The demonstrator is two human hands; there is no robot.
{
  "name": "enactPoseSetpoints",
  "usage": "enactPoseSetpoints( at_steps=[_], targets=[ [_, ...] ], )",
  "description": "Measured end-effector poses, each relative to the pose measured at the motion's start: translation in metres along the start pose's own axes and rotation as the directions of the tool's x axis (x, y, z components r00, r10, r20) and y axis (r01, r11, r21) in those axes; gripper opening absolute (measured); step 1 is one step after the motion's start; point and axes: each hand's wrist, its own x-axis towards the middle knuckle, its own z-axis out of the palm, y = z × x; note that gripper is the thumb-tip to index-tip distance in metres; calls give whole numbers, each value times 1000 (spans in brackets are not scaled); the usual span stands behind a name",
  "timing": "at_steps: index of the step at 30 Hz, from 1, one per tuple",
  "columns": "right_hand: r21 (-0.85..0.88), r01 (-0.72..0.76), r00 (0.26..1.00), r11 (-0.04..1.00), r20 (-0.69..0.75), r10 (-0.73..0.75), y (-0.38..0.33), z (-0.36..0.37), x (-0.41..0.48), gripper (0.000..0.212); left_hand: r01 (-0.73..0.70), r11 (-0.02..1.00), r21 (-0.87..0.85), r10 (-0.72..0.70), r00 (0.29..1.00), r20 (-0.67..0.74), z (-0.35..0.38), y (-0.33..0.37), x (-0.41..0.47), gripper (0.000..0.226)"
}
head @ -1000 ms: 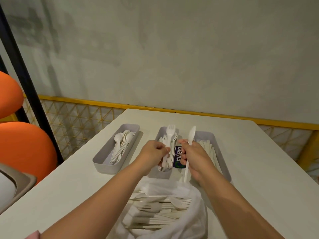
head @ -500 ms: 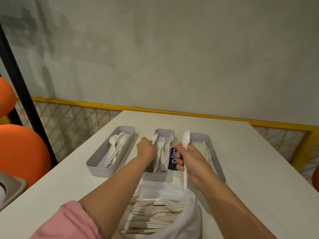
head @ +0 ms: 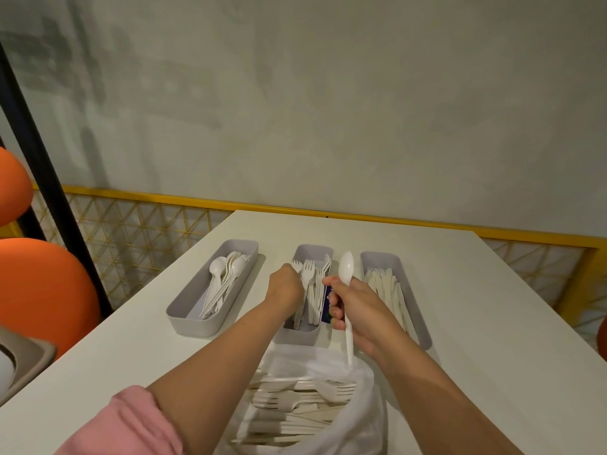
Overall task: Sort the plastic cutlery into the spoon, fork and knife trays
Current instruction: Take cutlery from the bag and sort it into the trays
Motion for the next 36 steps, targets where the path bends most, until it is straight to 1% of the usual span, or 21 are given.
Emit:
enactPoseSetpoints(
  at_steps=[4, 9, 13, 15, 17, 19, 20, 22, 24, 25, 27, 29, 31, 33, 36],
  targets=[
    [-19, -1, 1000, 1000, 2, 1, 1, 0, -1, 16, -37, 998, 59, 35, 999, 38, 3, -6, -2, 34],
    [-30, -2, 1000, 1000, -1, 2, 0, -1, -2, 17, -115, 968, 223, 93, 990, 108, 2, -10, -3, 33],
    [-28, -3, 1000, 1000, 7, 3, -1, 1, -2, 16, -174, 916, 362, 158, 985, 73, 2, -10, -3, 29],
    [-35, 2, 1000, 999, 9, -2, 0, 2, -2, 17, -203, 900, 386, 200, 979, 49, 3, -11, -2, 23],
    [-52, 13, 1000, 999, 8, -13, 0, 2, -2, 19, -220, 902, 372, 222, 974, 39, 3, -13, -1, 21],
    [-60, 18, 1000, 998, 9, -17, -1, 3, -2, 20, -239, 921, 308, 243, 970, 27, 2, -13, -2, 22],
    [-58, 20, 1000, 998, 5, -20, -1, 3, -1, 21, -250, 936, 247, 256, 967, 6, 1, -11, -4, 21],
    [-89, 26, 999, 996, -17, -28, -2, 3, 2, 25, -257, 966, 22, 257, 966, -18, -3, -6, -9, 21],
    [-142, 25, 998, 990, -56, -33, -3, 2, 5, 33, -222, 942, -251, 240, 970, 42, -8, -1, -17, 22],
    [-149, 30, 997, 988, -63, -40, -3, 1, 6, 36, -194, 916, -350, 238, 968, 85, -11, 0, -22, 23],
    [-125, 51, 996, 991, -60, -59, -5, 2, 6, 35, -140, 872, -469, 253, 949, 188, -18, 3, -34, 26],
    [-90, 42, 997, 995, -62, -48, -7, 5, 6, 33, -117, 860, -498, 300, 904, 306, -24, 4, -45, 26],
    [-96, 31, 996, 995, -80, -39, -6, 7, 7, 37, -146, 862, -485, 364, 845, 393, -27, 1, -51, 23],
    [-101, 33, 996, 994, -77, -41, -5, 12, 7, 40, -195, 854, -482, 415, 815, 405, -30, -5, -55, 19],
    [-82, 5, 1000, 997, -27, -7, -4, 17, 4, 37, -248, 851, -464, 432, 832, 348, -34, -14, -56, 20]
  ],
)
